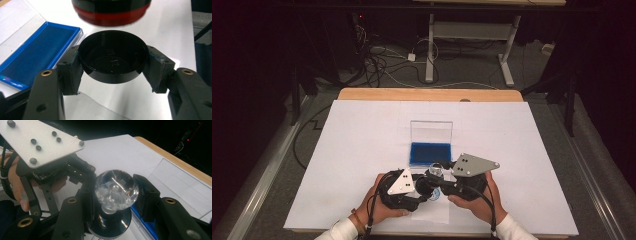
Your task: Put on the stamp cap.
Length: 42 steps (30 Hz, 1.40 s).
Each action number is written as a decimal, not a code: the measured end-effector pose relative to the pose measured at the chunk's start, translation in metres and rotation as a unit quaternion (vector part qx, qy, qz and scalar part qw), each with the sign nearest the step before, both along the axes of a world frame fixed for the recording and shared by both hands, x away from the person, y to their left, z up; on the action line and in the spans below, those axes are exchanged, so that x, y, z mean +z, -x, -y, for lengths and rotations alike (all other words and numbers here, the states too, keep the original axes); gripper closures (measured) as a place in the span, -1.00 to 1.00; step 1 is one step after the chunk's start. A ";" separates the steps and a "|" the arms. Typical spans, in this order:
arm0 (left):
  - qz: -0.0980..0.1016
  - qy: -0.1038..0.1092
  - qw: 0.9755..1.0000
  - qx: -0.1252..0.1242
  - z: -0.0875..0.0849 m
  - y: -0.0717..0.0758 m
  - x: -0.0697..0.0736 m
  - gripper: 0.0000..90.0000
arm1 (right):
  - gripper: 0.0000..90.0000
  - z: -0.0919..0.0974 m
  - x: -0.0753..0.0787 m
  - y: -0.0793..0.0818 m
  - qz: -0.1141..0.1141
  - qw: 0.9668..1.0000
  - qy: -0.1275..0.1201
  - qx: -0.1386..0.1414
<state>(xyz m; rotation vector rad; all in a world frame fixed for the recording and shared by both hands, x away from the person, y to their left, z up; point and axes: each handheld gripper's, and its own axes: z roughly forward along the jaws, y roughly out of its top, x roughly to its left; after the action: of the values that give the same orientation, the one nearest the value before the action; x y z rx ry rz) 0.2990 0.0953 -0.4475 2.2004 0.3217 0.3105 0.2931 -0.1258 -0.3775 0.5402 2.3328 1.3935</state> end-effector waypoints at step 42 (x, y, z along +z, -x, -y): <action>0.005 0.029 1.000 0.004 0.001 -0.001 0.003 -0.19 | 0.27 -0.011 -0.009 -0.003 -0.013 1.000 0.004 0.020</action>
<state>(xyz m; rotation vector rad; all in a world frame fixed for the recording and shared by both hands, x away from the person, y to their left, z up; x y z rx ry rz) 0.2999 0.0941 -0.4450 2.1411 0.3314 0.3122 0.2958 -0.1149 -0.3869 0.5160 2.3811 1.4019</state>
